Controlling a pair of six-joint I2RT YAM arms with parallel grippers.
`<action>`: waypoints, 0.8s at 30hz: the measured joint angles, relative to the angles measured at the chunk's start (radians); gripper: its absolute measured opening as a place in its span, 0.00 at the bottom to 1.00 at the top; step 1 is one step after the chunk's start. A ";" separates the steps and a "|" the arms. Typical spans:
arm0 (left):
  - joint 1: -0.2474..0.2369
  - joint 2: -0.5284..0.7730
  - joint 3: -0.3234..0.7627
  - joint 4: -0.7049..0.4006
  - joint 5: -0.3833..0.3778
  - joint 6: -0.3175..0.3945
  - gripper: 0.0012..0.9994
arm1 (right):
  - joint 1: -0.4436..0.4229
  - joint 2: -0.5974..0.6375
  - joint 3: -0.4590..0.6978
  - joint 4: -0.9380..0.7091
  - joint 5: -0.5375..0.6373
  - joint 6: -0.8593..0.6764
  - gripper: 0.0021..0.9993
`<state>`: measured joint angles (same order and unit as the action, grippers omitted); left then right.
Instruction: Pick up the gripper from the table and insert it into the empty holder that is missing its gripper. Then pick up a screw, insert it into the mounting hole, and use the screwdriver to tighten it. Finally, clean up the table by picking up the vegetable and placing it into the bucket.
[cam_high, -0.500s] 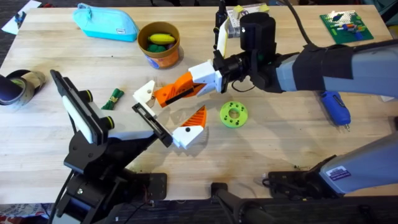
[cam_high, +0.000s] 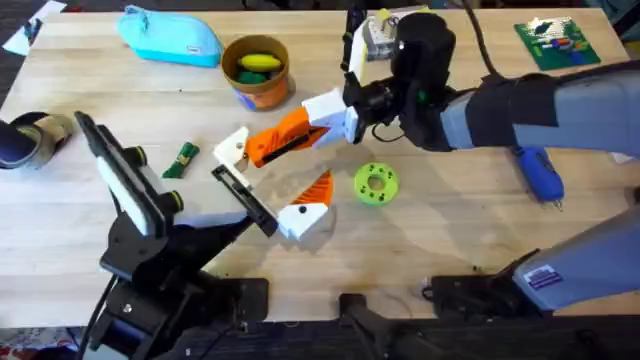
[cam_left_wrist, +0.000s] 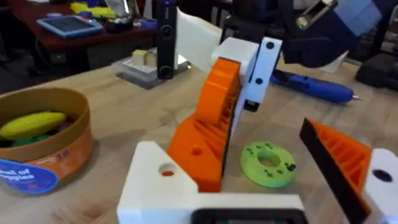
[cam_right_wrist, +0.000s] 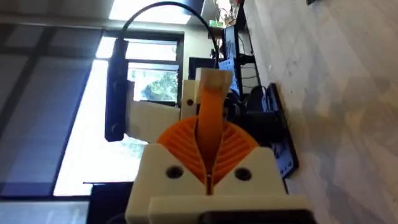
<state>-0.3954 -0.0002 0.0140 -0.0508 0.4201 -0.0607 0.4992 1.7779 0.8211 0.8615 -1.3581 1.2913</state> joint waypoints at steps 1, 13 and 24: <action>0.000 0.000 0.000 -0.009 0.009 -0.001 0.99 | 0.000 0.000 0.000 -0.042 0.002 0.001 0.01; 0.000 0.000 -0.001 -0.017 0.136 -0.056 0.99 | 0.006 -0.020 0.012 -0.286 -0.004 -0.120 0.01; 0.009 0.000 -0.001 -0.017 0.135 -0.057 0.99 | 0.060 -0.020 0.027 -0.256 0.058 -0.137 0.01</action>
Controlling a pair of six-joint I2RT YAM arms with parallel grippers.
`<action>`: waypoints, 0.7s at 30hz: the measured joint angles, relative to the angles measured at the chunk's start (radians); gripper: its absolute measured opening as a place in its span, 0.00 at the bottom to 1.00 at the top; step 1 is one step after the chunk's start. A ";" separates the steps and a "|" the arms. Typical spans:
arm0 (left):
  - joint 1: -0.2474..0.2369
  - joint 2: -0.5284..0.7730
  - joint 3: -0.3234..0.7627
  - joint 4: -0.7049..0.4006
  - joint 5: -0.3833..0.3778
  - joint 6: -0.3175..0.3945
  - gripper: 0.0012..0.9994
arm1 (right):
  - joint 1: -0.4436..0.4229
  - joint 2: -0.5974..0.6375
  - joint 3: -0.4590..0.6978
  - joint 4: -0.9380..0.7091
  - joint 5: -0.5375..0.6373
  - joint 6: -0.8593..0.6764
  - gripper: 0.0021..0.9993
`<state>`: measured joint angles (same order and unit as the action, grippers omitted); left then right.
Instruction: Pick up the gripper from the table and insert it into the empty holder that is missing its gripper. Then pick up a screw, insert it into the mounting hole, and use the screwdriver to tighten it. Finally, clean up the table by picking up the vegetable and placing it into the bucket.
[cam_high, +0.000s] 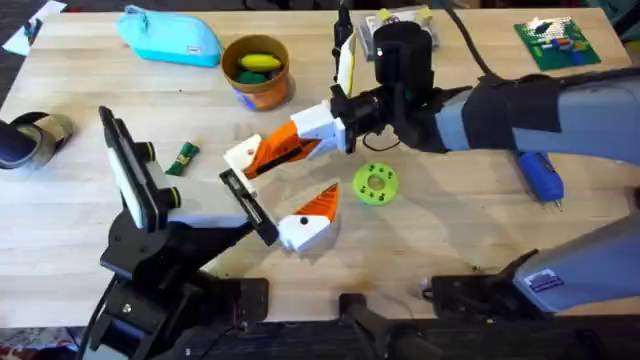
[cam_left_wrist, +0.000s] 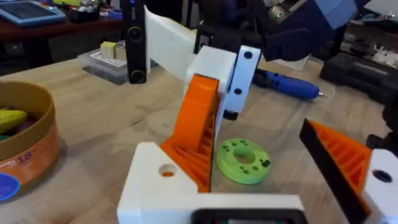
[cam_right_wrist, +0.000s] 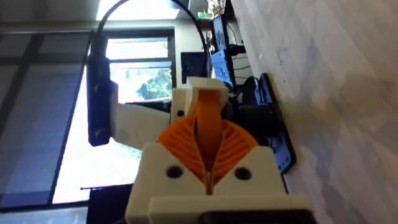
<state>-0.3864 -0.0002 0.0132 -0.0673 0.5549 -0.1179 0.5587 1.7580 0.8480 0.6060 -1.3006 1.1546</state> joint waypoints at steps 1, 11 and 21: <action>0.001 0.000 0.000 0.000 -0.002 0.000 0.99 | 0.001 0.000 0.001 -0.001 0.006 0.000 0.01; 0.004 0.000 0.000 -0.001 -0.025 -0.003 0.99 | 0.011 0.000 0.004 -0.001 0.057 0.000 0.01; 0.005 0.000 0.000 -0.001 -0.032 -0.010 0.99 | 0.019 0.000 0.007 0.007 0.109 0.000 0.01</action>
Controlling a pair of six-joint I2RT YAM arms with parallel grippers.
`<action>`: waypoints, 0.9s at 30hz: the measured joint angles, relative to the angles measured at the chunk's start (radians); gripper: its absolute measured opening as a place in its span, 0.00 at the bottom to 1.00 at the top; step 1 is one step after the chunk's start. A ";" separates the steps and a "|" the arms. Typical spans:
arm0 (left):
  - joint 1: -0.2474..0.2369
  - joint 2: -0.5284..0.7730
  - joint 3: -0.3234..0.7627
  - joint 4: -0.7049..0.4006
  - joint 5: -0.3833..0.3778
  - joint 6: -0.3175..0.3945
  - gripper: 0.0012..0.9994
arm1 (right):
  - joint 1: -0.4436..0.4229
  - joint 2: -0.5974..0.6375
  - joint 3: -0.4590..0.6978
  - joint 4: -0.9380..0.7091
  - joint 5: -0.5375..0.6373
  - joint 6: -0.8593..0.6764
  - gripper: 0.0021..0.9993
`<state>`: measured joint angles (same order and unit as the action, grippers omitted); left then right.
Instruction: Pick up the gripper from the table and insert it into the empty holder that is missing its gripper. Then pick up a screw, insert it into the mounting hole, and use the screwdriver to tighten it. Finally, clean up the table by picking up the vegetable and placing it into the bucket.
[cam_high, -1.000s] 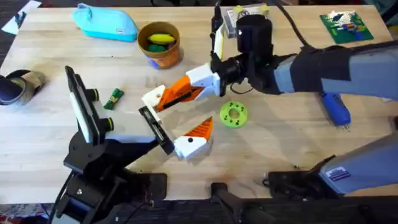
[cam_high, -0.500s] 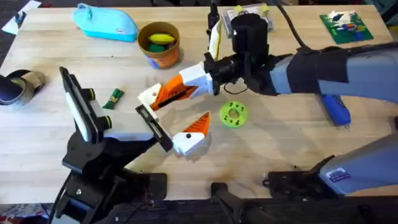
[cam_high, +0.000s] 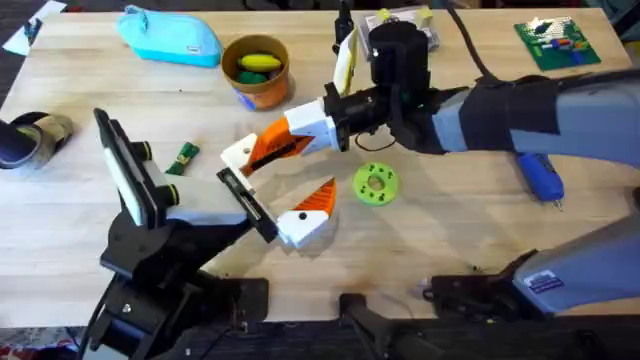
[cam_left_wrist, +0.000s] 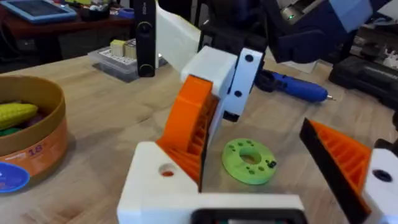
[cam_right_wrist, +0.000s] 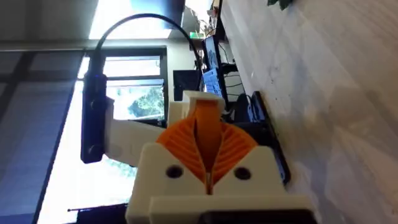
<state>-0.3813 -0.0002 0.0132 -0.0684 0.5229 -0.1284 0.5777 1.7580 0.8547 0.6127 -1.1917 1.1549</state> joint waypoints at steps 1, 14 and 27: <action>0.000 0.000 0.000 -0.001 0.000 0.000 0.99 | 0.000 0.000 0.000 0.000 0.002 0.000 0.01; 0.001 0.000 0.000 -0.002 -0.018 0.000 0.99 | 0.011 0.000 0.001 0.010 0.024 0.002 0.10; -0.012 0.000 0.000 0.001 0.064 0.043 0.99 | 0.050 0.013 0.000 0.246 0.019 0.047 0.92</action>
<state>-0.3937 -0.0002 0.0132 -0.0673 0.5873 -0.0851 0.6273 1.7714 0.8551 0.8587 -1.1728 1.2018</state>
